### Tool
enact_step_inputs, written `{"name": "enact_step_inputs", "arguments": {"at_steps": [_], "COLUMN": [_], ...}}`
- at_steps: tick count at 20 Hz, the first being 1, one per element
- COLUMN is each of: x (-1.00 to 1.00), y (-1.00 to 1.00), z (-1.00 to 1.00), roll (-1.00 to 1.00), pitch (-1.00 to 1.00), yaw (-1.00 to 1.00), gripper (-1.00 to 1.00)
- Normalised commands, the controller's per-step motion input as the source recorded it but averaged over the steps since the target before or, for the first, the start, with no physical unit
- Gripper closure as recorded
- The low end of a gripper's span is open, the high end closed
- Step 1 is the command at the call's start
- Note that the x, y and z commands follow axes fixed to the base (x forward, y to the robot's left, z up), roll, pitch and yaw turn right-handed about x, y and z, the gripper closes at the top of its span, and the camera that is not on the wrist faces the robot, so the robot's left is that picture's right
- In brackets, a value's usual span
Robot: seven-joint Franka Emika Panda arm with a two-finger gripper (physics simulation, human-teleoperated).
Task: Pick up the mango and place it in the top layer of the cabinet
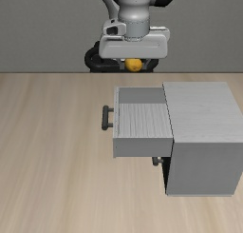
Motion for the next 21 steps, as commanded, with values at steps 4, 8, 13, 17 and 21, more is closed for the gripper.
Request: {"name": "enact_step_inputs", "arguments": {"at_steps": [4,8,13,17,21], "x": [1.00,1.00,0.60,0.00,0.00], "y": [0.00,0.00,0.20,0.00,0.00], "z": [0.00,0.00,0.00,0.00,0.00], "roll": [0.00,0.00,0.00,0.00,0.00], "pitch": [0.00,0.00,0.00,0.00,0.00], "yaw": [0.00,0.00,0.00,0.00,0.00], "gripper": [1.00,1.00,-1.00,-1.00,-1.00]}}
